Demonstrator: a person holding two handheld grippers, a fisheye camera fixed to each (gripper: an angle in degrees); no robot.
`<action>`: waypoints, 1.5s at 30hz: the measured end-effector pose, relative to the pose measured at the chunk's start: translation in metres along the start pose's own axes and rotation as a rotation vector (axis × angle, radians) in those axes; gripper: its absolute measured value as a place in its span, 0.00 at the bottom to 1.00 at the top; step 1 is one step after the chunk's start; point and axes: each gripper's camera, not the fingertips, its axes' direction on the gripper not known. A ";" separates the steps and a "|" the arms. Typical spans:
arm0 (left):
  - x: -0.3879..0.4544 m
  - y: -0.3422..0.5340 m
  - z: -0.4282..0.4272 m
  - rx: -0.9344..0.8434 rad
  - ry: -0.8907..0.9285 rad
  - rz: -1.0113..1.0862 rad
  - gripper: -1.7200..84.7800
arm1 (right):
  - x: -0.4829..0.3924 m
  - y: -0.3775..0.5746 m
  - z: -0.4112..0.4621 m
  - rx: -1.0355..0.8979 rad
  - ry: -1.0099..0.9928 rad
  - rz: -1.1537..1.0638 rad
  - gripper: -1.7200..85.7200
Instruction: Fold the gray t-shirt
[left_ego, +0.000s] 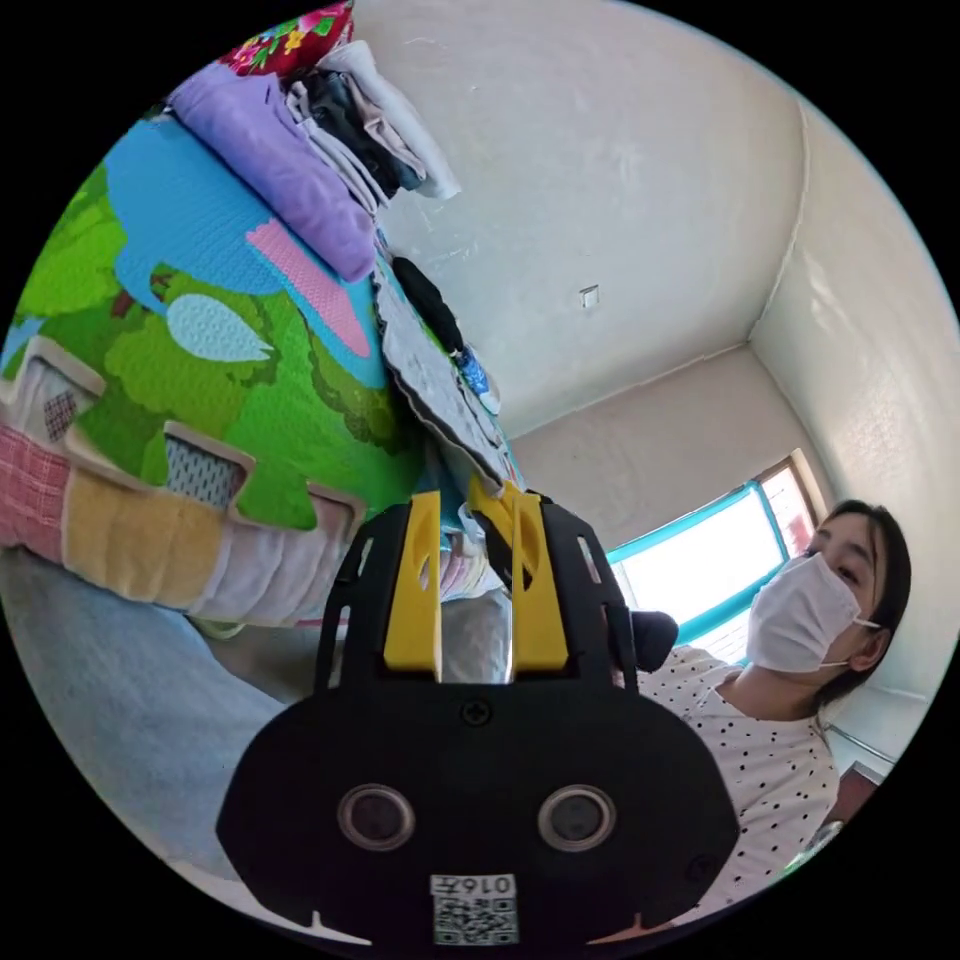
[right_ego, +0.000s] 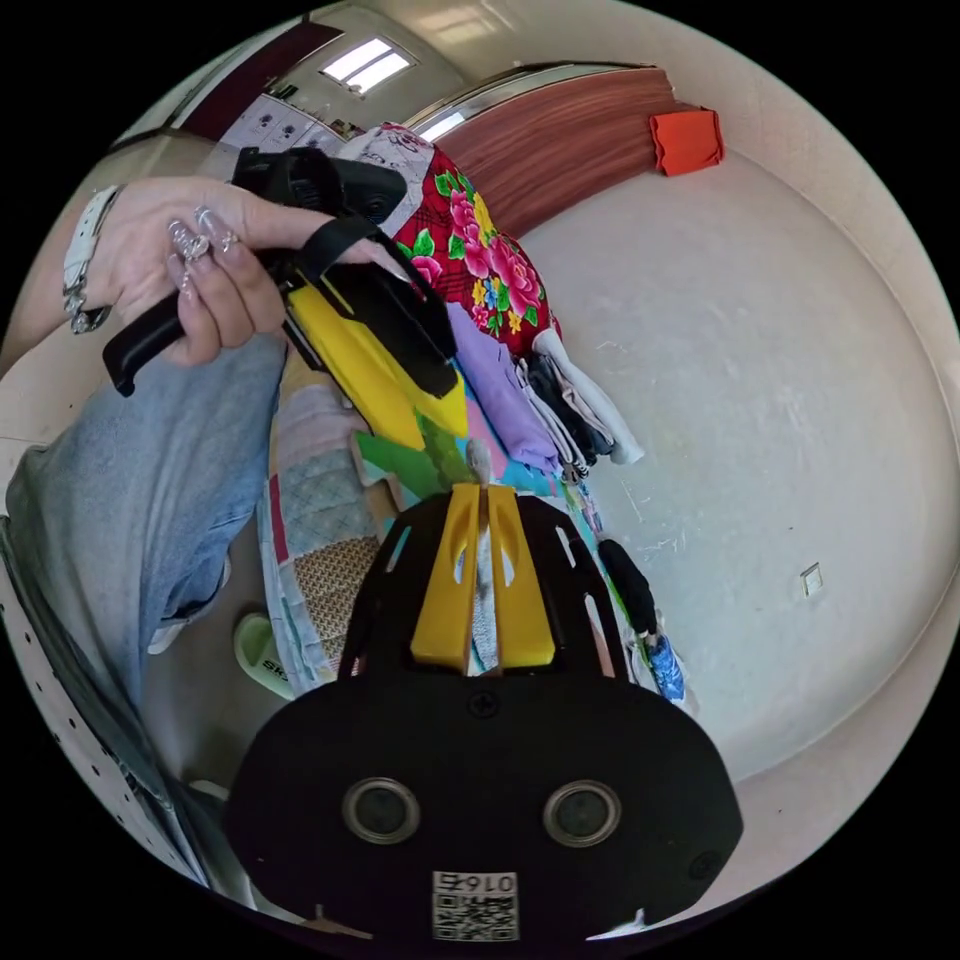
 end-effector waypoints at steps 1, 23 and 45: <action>-0.001 0.002 0.002 0.001 0.017 0.001 0.13 | -0.001 -0.001 0.004 0.003 0.002 -0.014 0.10; 0.081 0.050 0.080 0.039 -0.172 0.414 0.01 | 0.279 0.077 0.217 0.154 -0.649 0.668 0.03; 0.114 0.062 0.110 -0.014 -0.091 0.464 0.01 | 0.393 -0.037 0.801 -0.684 -0.946 0.882 0.08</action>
